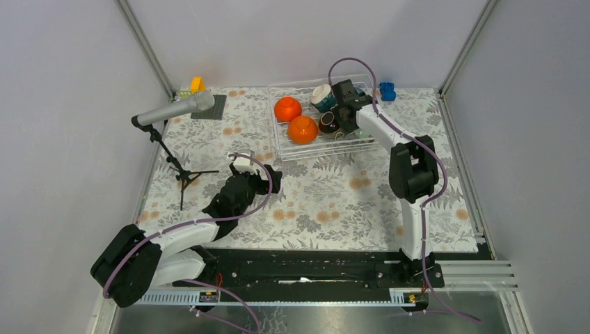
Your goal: Unload the bowls from the dish rack
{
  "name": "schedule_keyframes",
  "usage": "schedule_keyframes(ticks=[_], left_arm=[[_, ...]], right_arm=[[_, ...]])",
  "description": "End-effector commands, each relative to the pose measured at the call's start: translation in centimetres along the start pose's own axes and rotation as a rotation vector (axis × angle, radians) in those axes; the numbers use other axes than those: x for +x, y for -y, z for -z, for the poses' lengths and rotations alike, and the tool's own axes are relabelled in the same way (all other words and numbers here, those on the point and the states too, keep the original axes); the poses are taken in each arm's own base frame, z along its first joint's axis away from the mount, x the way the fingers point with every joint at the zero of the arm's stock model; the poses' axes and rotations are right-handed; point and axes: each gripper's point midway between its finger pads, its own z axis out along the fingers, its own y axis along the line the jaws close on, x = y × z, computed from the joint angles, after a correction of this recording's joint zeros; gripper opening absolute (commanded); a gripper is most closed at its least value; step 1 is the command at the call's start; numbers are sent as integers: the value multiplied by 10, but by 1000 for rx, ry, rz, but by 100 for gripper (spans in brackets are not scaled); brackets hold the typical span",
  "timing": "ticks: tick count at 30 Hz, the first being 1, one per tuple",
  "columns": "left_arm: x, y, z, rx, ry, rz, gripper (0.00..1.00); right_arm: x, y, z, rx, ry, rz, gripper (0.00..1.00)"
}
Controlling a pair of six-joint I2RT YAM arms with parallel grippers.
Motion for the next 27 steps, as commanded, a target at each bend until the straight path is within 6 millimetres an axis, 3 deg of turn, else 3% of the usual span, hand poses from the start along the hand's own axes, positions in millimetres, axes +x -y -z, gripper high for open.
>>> schedule_keyframes(ticks=[1,10,20,27], left_arm=[[-18,5,-6,-3,47,-2,93],[-17,5,-7,-7,38,-7,93],[-17,6,-7,-5,39,-8,94],[-17,7,-8,-1,36,-7,94]], right_arm=[[-11,10,18,62,3,-3,66],[-22,40,46,253,59,-32,58],[-52,36,90,98,270,-186,54],[-57,38,99,77,309,-227,51]])
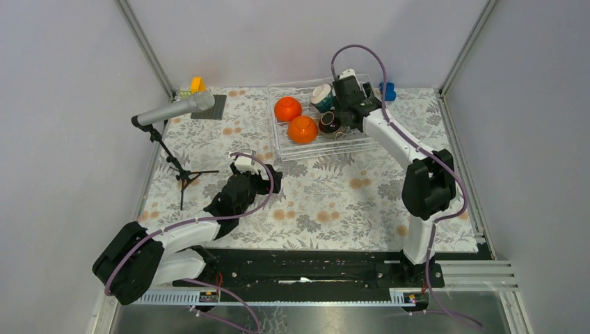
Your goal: Unload the bowls from the dish rack
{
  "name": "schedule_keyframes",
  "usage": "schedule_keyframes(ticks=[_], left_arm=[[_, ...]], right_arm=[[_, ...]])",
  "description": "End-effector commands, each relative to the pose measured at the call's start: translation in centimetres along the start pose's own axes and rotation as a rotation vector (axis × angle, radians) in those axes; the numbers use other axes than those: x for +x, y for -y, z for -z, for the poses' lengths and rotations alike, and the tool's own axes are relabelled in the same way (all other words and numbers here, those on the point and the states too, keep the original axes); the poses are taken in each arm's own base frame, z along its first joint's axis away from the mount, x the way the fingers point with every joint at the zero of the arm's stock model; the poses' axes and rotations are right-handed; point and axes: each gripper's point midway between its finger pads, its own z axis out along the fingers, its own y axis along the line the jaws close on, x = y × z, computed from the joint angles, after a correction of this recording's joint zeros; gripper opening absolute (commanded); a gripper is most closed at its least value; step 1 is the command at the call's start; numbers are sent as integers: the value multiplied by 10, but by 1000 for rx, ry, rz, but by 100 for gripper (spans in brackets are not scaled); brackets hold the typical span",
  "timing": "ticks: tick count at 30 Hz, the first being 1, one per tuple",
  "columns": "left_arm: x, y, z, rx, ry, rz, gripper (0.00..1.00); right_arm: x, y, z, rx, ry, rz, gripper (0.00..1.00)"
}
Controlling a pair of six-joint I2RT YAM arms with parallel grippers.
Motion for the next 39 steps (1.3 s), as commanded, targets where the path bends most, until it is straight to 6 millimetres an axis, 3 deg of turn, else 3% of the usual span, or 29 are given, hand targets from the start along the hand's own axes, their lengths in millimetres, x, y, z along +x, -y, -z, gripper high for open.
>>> schedule_keyframes(ticks=[1,5,9,13,17,21,27,39], left_arm=[[-21,9,-4,13,54,1,94],[-21,9,-4,14,53,-1,94],[-22,8,-4,13,56,-1,94],[-23,9,-3,15,60,0,94],[-25,9,-2,16,65,2,94],[-25,10,-1,22,66,4,94],[-25,11,-1,24,65,5,94],[-25,10,-1,23,65,3,94]], right_arm=[[-39,9,26,-24,137,-113,50],[-54,-16,40,-203,202,-176,50],[-69,-22,53,-281,273,-247,50],[-73,-19,60,-316,320,-350,50],[-60,-14,45,-388,279,-450,49],[-52,7,33,-439,265,-562,48],[-57,22,40,-430,296,-584,49],[-82,10,67,-616,357,-604,47]])
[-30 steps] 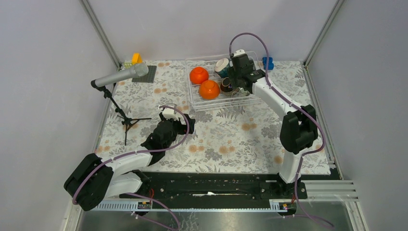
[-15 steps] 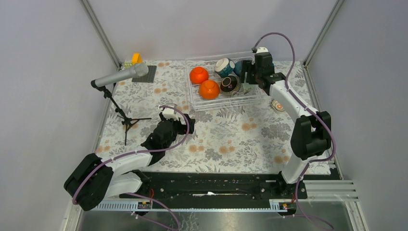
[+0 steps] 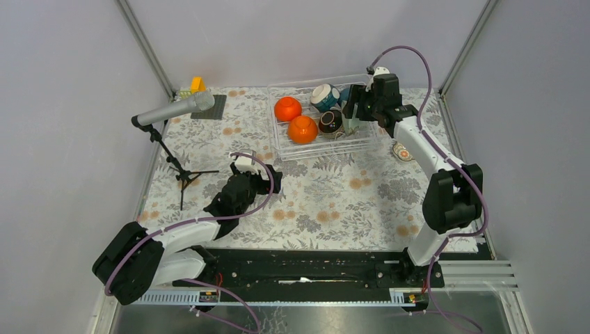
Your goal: Unload the bowls from the dish rack
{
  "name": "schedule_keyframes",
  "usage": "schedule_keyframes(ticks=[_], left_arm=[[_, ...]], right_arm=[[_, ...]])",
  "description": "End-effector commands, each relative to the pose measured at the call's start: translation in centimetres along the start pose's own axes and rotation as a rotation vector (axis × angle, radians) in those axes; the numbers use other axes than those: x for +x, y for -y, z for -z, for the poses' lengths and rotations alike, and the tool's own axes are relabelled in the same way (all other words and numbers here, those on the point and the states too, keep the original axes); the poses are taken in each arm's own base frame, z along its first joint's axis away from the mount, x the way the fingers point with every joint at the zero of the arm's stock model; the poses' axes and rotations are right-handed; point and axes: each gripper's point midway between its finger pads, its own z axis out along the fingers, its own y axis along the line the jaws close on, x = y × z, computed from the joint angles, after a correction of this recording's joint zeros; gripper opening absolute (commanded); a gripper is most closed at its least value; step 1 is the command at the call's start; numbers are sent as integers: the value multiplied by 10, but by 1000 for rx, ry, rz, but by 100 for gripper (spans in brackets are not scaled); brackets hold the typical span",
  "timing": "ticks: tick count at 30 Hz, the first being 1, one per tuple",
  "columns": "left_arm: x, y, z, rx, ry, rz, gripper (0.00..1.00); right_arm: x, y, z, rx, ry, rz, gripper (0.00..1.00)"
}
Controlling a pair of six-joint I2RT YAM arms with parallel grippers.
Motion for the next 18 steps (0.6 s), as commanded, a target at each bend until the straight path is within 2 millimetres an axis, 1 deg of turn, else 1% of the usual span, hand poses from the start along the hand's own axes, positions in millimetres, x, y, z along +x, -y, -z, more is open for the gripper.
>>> schedule_keyframes(ticks=[1,6,8,15,17,18], left_arm=[[-25,11,-1,24,66,10,94],[-25,10,-1,24,65,10,94],[-26,11,-1,25,67,11,94],[-28,11,0,23,74,34,96],[-33,13,0,26,89,56,98],[-40,16,-1,29,95,74,99]], right_arm=[[-64,-42,35,-188,182,-12,46],[-64,-66,38,-317,164,-37,45],[-62,-73,35,-361,151,-56,45],[-56,-89,23,-460,101,-112,44],[-55,-93,19,-482,87,-132,44],[-53,-94,16,-489,77,-143,43]])
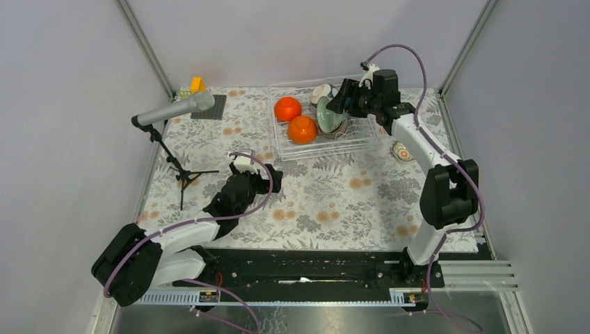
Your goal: Unload the bowls from the dish rack
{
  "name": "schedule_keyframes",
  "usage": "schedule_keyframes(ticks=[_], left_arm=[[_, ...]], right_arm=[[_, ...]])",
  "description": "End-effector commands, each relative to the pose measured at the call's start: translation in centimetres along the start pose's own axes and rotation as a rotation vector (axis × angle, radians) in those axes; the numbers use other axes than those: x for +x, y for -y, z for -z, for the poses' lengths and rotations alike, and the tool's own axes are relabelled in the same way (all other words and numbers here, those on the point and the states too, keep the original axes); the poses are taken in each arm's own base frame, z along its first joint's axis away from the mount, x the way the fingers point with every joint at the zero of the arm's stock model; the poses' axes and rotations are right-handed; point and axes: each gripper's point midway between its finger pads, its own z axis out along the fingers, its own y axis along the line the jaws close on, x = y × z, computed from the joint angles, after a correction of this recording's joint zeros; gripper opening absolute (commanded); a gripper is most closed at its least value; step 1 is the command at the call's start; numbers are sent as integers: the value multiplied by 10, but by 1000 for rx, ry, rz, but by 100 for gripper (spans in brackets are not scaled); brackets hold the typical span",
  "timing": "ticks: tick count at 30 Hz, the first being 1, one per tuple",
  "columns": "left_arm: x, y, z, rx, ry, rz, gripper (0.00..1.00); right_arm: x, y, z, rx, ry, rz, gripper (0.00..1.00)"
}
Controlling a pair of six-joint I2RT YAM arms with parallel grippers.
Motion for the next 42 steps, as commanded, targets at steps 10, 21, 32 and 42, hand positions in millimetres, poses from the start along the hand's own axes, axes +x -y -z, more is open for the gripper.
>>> schedule_keyframes(ticks=[10,21,32,42], left_arm=[[-97,85,-40,297,3,343,86],[-127,119,-69,430,17,508,79],[-119,102,-77,323,11,573,77],[-118,101,-84,302,5,588,70]], right_arm=[[-42,-63,-3,-325,61,-100,39],[-15,-89,32,-478,16,-166,40],[0,-98,49,-534,-15,-186,40],[12,-105,60,-582,-55,-201,40]])
